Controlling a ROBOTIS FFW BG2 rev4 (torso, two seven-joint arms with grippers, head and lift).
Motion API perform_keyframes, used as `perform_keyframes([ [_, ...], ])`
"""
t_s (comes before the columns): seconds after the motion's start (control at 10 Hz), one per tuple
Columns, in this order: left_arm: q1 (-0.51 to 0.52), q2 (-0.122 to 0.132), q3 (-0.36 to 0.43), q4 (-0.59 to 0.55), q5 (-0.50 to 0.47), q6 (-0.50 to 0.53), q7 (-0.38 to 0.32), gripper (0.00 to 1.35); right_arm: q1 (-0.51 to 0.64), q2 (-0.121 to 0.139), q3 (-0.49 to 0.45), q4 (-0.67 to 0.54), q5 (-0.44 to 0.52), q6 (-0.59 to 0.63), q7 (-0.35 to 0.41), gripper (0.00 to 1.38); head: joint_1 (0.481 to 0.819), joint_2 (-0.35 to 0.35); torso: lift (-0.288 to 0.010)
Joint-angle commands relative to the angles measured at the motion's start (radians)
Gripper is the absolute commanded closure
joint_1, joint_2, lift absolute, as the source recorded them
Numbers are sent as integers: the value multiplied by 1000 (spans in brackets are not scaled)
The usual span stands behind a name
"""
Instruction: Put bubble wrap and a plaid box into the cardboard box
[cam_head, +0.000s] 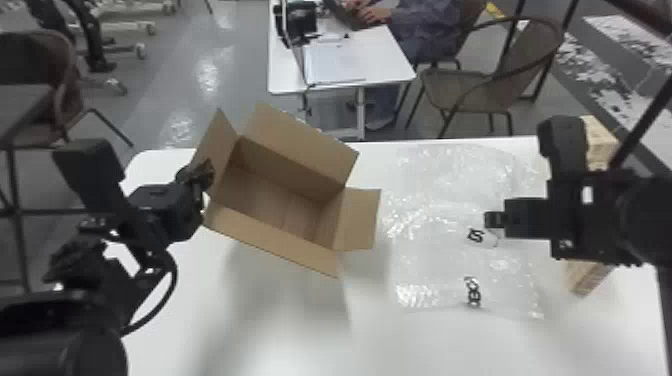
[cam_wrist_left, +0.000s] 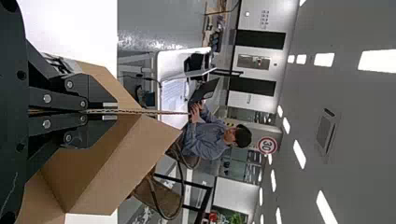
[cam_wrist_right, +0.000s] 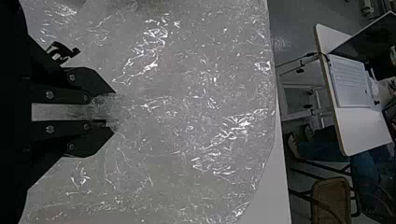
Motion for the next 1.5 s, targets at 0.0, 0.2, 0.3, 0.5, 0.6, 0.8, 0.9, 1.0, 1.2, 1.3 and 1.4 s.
perform_keyframes([
  [0.0, 1, 0, 0, 0, -1, 0, 0, 1225, -8, -6, -1, -7, -14, -2, 0, 1052, 695, 51, -110],
  [0.2, 3, -2, 0, 0, -2, -1, 2, 1225, -17, -9, -1, -65, -16, -2, 0, 1053, 695, 52, -110],
  [0.3, 3, -3, 0, 0, -2, -1, 3, 1225, -28, -12, -1, -99, -17, -2, 0, 1053, 695, 52, -110],
  [0.5, 1, -2, -2, 2, -5, -1, 5, 1225, -54, -21, 0, -148, -54, -4, 0, 1053, 682, 54, -110],
  [0.6, 0, -2, -6, 3, -7, -1, 6, 1225, -69, -27, 0, -160, -74, -11, -1, 1053, 668, 57, -110],
  [0.8, -5, 0, -12, 9, -8, -1, 9, 1225, -100, -32, 11, -158, -123, -51, -3, 1053, 640, 64, -110],
  [0.9, -8, 2, -18, 12, -11, -1, 11, 1225, -115, -32, 23, -126, -184, -99, -23, 1053, 628, 70, -110],
  [1.0, -11, 3, -25, 17, -13, -1, 12, 1225, -125, -30, 42, -60, -283, -159, -47, 1053, 621, 75, -110],
  [1.2, -11, 6, -29, 21, -11, -1, 14, 1225, -137, -12, 103, 44, -361, -242, -52, 1053, 609, 119, -110],
  [1.3, -12, 6, -31, 25, -13, -1, 17, 1225, -140, -9, 126, 93, -415, -289, -52, 1053, 612, 145, -110],
  [1.4, -12, 8, -32, 26, -15, -1, 19, 1225, -146, -6, 149, 138, -468, -324, -52, 1053, 614, 158, -110],
])
